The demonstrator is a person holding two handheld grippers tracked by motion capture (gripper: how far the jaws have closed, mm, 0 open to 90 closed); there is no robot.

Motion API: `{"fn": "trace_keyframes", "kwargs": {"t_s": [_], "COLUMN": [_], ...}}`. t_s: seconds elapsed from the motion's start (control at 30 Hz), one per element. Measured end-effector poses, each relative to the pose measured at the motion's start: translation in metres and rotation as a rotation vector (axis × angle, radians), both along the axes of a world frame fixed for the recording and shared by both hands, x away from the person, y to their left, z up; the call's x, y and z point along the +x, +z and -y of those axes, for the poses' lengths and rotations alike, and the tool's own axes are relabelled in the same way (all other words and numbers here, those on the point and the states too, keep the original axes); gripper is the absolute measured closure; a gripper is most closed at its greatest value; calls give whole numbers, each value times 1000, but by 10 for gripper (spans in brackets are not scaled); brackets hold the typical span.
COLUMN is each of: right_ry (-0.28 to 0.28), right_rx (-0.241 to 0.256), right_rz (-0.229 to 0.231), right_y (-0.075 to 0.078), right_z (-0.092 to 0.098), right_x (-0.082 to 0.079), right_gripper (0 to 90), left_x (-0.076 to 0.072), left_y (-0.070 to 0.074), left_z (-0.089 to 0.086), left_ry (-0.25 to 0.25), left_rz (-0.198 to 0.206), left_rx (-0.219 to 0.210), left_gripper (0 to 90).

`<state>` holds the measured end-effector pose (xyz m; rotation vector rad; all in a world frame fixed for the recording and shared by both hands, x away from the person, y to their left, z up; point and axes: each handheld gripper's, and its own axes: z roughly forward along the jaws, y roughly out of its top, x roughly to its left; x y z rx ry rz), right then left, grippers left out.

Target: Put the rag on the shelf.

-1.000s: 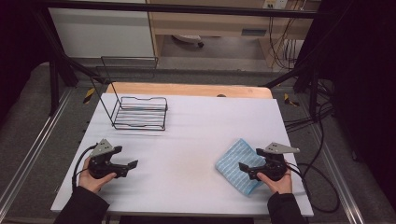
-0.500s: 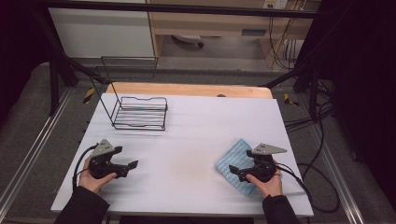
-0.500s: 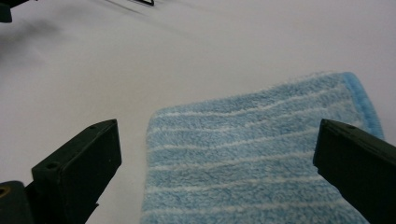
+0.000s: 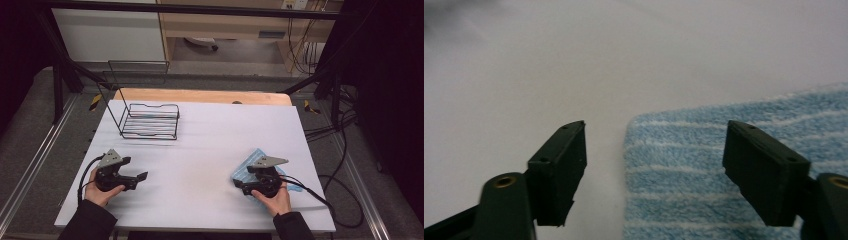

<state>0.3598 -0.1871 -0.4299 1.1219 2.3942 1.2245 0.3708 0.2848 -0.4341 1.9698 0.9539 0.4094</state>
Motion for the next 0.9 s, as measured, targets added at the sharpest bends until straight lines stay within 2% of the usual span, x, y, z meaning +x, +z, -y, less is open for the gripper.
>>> {"fn": "trace_keyframes", "kwargs": {"t_s": [0.13,0.2,0.23,0.43,0.73,0.9], "right_ry": [27,34,34,25,16,5], "right_rx": [-16,-31,-63,-135,-174,-157], "right_rz": [-9,-8,4,17,26,23], "right_y": [-3,-4,-6,-14,-15,-12], "right_z": [-10,-12,-17,-24,-27,-26], "right_x": [0,0,1,4,4,4], "right_gripper": [416,443,522,662,790,834], "left_x": [0,0,0,0,0,0], "left_y": [0,0,0,0,-1,0], "left_z": [0,0,1,1,1,2], "left_ry": [0,0,-1,-3,-3,0], "left_rz": [-2,-1,0,-1,-1,1], "left_rx": [5,10,12,17,21,19], "left_gripper": [83,84,84,87,88,89]}}
